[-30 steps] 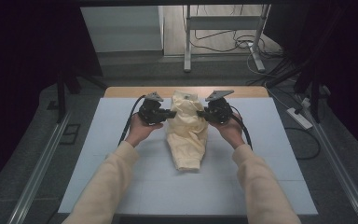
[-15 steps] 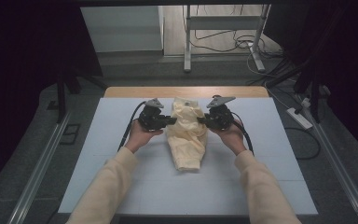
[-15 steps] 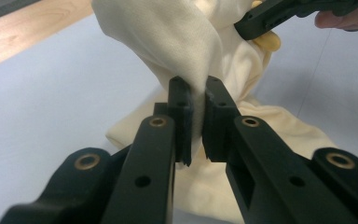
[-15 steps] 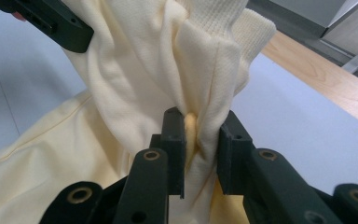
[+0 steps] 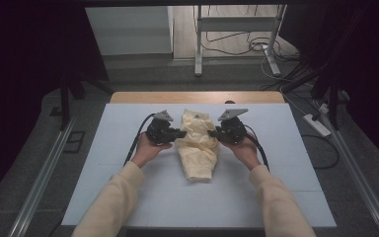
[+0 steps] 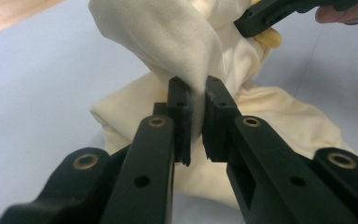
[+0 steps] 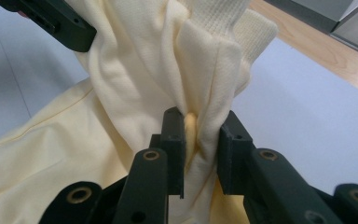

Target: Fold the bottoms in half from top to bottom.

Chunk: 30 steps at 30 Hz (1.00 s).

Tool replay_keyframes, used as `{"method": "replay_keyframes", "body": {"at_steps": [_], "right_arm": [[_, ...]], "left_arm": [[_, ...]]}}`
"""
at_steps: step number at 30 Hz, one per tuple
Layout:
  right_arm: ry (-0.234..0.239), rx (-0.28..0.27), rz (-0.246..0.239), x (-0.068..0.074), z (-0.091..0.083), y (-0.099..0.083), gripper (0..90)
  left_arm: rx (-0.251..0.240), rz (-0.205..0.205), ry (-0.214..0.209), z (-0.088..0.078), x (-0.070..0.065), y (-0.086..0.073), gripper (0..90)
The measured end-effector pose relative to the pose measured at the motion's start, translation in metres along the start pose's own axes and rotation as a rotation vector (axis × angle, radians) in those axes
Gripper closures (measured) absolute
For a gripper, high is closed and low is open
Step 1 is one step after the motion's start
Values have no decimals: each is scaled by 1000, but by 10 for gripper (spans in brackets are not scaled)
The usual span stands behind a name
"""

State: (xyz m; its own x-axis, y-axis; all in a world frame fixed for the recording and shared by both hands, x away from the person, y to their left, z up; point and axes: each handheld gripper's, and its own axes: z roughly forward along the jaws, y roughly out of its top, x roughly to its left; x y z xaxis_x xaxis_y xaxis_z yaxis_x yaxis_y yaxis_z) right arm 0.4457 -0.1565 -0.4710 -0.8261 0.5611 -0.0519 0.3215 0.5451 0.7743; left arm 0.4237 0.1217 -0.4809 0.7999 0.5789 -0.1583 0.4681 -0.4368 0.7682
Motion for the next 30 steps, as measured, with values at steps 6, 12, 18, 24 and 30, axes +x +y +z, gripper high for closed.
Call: {"method": "replay_keyframes", "body": {"at_steps": [6, 12, 18, 24, 30], "right_arm": [[12, 14, -2, 5, 5, -9, 742], [22, 11, 0, 8, 7, -15, 741], [13, 10, -20, 11, 3, -17, 740], [2, 1, -35, 15, -3, -20, 729], [13, 0, -34, 18, -5, -27, 688]], "left_arm": [[9, -4, -10, 4, -3, -11, 822], [11, -10, -16, 6, -4, -18, 820], [15, 8, -14, 6, -11, -19, 816], [25, 27, -13, 6, -17, -20, 807], [23, 4, -27, 6, -18, -25, 776]]}}
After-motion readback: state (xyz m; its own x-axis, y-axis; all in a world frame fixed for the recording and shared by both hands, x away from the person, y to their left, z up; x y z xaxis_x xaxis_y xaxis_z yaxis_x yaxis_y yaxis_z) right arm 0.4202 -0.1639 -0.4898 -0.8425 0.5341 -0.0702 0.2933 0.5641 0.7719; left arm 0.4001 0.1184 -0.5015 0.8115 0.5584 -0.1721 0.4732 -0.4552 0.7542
